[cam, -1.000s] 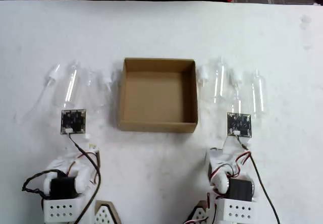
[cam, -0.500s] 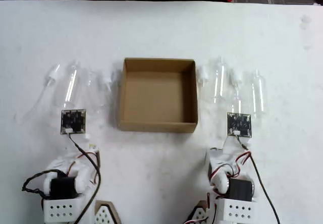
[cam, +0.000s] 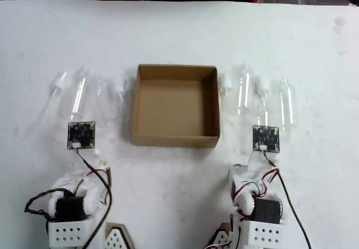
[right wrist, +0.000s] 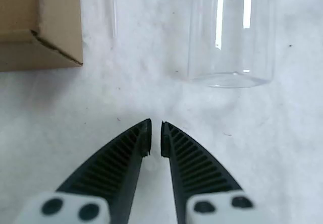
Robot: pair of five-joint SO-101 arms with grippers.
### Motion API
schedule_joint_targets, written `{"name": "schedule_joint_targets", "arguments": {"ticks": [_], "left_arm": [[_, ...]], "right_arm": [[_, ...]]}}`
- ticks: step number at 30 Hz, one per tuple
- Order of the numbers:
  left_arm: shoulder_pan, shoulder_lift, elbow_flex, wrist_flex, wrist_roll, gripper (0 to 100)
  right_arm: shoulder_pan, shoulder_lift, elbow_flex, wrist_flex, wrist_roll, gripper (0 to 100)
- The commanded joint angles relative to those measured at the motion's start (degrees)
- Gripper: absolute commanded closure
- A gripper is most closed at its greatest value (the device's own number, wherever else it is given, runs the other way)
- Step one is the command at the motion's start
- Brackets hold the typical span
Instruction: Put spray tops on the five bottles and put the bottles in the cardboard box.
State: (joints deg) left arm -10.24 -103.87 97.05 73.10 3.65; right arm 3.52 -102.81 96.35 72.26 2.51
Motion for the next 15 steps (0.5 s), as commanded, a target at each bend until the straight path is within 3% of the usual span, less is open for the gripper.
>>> {"name": "schedule_joint_targets", "arguments": {"ticks": [1,6,15], "left_arm": [[0.75,-0.13,-0.09,0.44,0.62,98],[0.75,-0.22,-0.09,-1.32,0.26,98],[0.75,-0.22,-1.05,-21.8,0.26,98]], "right_arm": [[0.13,-0.31,0.53,0.22,0.26,98.0],[-0.57,-0.48,0.53,-1.1,0.26,97.7],[-11.74,-0.48,0.53,-33.01,0.26,97.7]]}}
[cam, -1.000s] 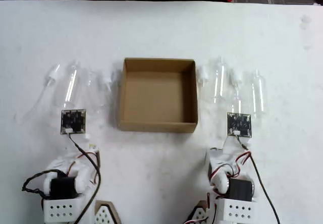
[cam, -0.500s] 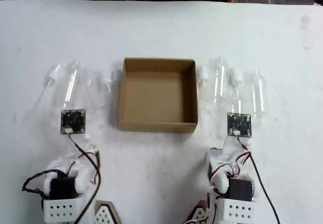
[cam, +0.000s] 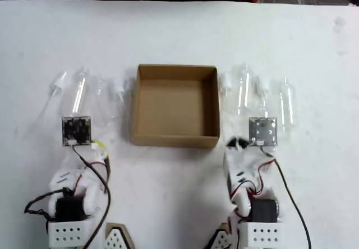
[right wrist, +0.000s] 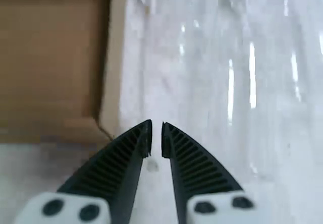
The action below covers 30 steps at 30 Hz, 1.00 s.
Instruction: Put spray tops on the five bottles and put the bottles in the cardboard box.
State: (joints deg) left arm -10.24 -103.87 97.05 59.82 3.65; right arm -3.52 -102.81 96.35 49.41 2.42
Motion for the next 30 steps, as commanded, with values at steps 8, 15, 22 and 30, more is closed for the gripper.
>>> {"name": "schedule_joint_targets", "arguments": {"ticks": [8,15,22,30], "left_arm": [[0.31,-0.22,-10.29,-9.14,0.35,98],[-3.65,-0.22,-9.76,-9.58,0.26,98],[-6.37,-0.22,-9.67,-11.16,0.26,98],[-15.87,-0.22,-7.12,-12.66,-13.54,98]], "right_arm": [[-22.11,-0.31,0.53,-26.77,0.35,97.7],[-15.96,-0.4,0.53,-19.38,0.35,97.7],[-8.57,-0.48,0.53,-20.26,0.44,97.7],[-8.22,-0.4,0.53,-19.74,0.44,97.7]]}}
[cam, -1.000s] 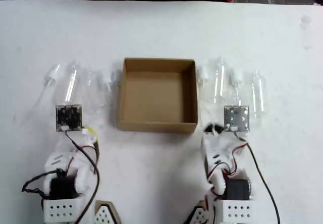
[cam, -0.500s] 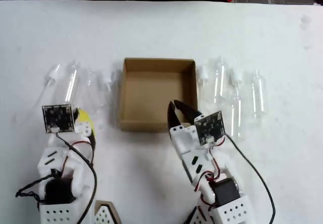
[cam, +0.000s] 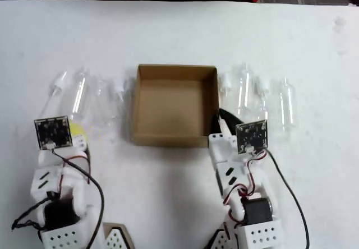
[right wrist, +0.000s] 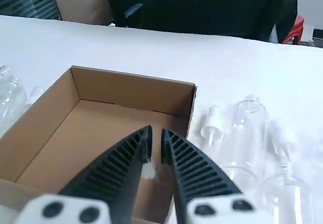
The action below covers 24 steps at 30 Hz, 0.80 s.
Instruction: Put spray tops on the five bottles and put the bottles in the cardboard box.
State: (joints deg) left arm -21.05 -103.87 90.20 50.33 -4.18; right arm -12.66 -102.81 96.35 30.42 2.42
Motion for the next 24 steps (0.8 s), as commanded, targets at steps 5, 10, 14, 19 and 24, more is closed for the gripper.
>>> {"name": "schedule_joint_targets", "arguments": {"ticks": [5,10,14,19,24], "left_arm": [[-8.48,-0.22,3.16,-8.18,-3.34,98],[-9.71,-0.22,3.25,-8.09,-3.52,98],[-8.84,-0.22,3.08,-6.95,-3.69,98],[-4.35,-0.22,1.05,-4.4,-9.23,94],[0.92,0.04,-8.53,-0.62,-12.31,90]], "right_arm": [[1.01,-0.4,0.53,-0.75,0.44,97.7],[3.56,-0.4,0.53,-0.75,0.44,97.7],[5.14,-0.4,0.53,-0.75,0.44,97.7],[5.14,-0.4,0.53,-0.75,0.44,97.7],[5.14,-0.31,0.53,-0.75,0.44,97.7]]}}
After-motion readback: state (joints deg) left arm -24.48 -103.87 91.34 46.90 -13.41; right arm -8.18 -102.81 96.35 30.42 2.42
